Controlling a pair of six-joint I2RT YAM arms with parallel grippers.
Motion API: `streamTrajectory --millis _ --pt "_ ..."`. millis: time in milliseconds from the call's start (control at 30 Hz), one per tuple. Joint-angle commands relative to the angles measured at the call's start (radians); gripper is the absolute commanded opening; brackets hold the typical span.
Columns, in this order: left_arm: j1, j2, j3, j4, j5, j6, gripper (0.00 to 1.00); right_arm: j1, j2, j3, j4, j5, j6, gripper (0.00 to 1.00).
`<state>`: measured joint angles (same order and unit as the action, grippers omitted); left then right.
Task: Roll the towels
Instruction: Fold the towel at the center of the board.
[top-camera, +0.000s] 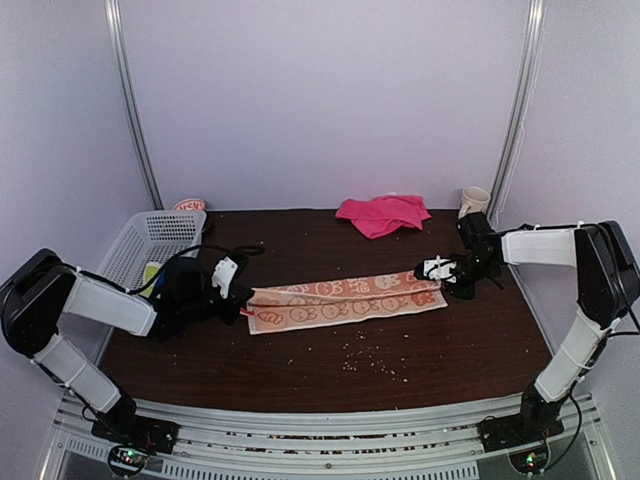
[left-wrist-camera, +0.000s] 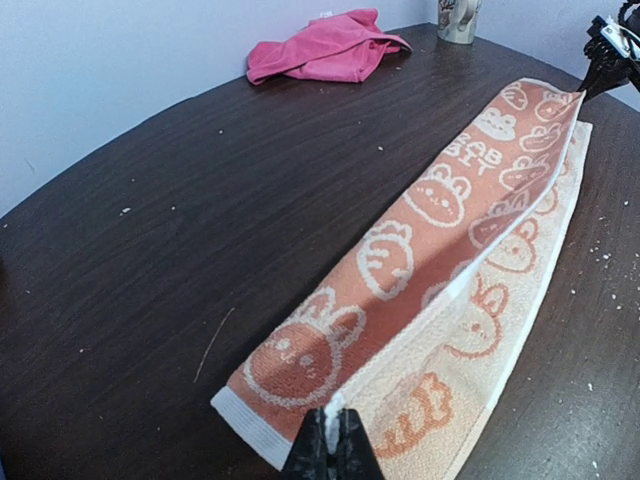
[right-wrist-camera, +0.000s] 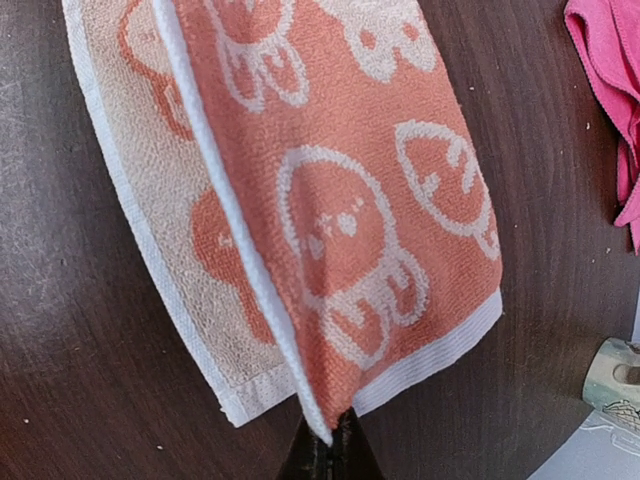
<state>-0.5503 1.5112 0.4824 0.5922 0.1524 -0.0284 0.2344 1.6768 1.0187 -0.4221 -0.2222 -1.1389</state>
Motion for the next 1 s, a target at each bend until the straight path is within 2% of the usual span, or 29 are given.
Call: streamTrajectory --millis 0,833,967 --pt "-0.01 0.004 -0.016 0.021 0.023 -0.019 0.0 0.003 -0.034 -0.006 0.012 0.017 -0.005 0.0" --pt "-0.041 -0.027 -0.084 0.03 0.036 -0.068 0.0 0.04 0.014 -0.033 -0.012 0.113 -0.042 0.0" --pt "-0.043 -0.026 -0.09 0.022 0.035 -0.077 0.04 0.046 0.022 -0.033 -0.019 0.122 -0.041 0.0"
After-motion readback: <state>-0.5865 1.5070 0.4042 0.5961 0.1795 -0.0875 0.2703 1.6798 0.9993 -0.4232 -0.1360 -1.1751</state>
